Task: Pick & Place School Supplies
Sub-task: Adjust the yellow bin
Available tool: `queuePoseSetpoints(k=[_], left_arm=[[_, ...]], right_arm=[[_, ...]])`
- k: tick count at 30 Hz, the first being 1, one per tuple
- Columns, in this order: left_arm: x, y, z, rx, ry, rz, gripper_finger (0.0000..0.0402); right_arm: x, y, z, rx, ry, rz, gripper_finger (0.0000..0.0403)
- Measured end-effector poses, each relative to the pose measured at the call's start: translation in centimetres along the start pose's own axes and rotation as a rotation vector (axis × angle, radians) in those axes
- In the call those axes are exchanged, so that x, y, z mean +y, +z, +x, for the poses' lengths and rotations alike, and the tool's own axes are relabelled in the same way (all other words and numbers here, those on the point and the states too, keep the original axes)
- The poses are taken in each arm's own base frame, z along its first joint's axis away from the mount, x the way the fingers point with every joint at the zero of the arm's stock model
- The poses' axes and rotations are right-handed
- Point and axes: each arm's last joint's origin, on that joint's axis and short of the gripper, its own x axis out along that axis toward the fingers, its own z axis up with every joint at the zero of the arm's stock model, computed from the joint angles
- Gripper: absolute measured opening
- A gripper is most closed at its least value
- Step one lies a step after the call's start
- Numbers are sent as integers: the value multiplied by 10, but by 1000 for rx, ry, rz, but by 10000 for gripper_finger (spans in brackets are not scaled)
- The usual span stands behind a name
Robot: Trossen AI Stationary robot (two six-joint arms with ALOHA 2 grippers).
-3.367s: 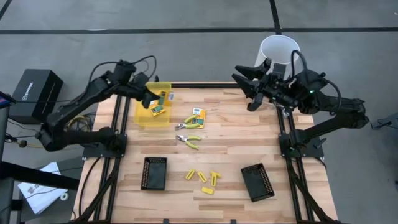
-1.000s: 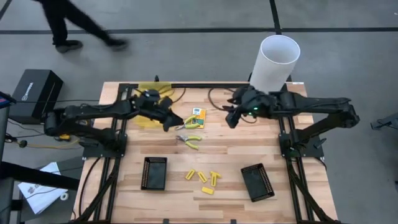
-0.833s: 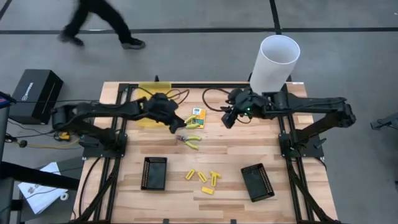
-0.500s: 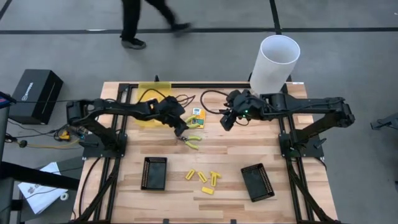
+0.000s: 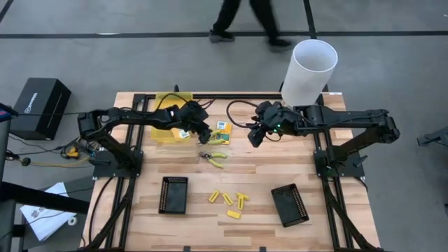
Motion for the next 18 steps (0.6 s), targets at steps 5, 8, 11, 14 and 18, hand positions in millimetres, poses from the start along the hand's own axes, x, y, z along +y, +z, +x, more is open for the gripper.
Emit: queuePoseSetpoints(k=[5,8,11,14,18], left_arm=[[13,-6,13,49,52,-27,120],[17,-13,24,97,66,-34,106],[19,-20,33,138,72,-34,94],[17,-24,39,154,71,-10,83],[11,-25,41,157,66,11,67]], right_arm=[[1,1,0,-13,11,7,159],[1,2,0,-12,20,6,159],[2,1,0,-10,26,4,159],[3,1,-1,-10,29,2,159],[3,1,-1,-10,30,2,159]])
